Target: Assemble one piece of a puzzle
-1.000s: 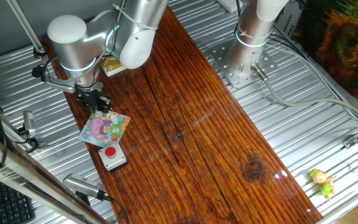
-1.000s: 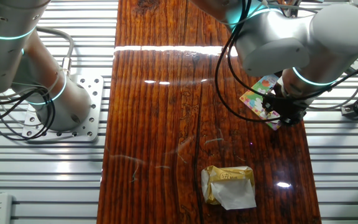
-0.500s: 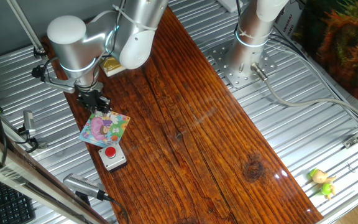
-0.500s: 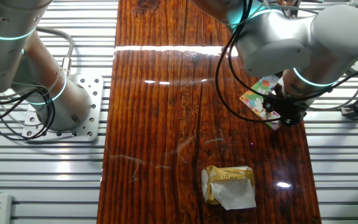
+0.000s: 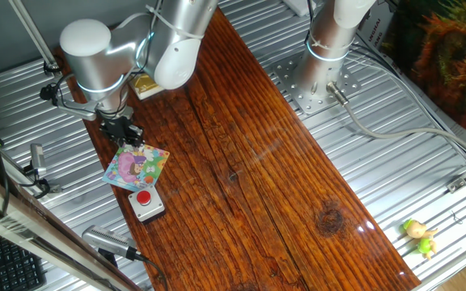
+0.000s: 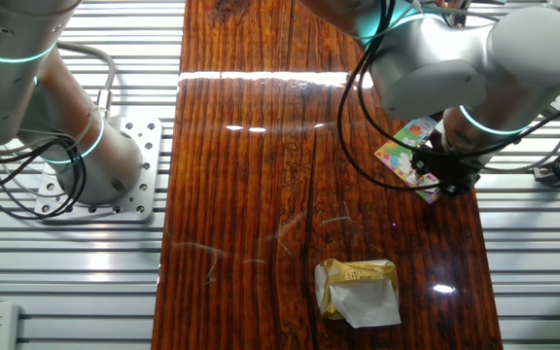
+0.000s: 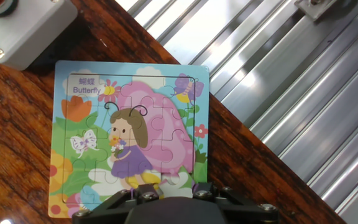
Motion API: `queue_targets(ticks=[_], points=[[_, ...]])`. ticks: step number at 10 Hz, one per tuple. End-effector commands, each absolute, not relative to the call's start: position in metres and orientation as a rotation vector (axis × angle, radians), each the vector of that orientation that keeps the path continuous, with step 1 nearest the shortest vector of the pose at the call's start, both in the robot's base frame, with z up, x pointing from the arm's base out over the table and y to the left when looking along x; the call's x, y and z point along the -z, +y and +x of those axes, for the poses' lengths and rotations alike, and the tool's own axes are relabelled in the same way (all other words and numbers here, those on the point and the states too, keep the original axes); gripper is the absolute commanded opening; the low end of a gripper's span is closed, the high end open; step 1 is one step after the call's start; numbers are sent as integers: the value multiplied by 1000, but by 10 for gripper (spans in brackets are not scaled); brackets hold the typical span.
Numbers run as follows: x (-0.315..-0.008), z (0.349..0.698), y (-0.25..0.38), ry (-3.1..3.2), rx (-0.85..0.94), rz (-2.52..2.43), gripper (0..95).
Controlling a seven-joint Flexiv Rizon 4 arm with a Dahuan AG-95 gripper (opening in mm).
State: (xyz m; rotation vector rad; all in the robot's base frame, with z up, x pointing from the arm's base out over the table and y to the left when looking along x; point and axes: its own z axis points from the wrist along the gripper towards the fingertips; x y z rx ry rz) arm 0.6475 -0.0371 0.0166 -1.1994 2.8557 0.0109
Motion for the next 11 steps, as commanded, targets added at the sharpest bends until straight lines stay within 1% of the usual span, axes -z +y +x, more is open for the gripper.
queue_targets(ticks=[1, 11], points=[[-16, 648, -37, 2863, -7, -1192, 380], [-15, 648, -38, 2891, -2, -1174, 380]])
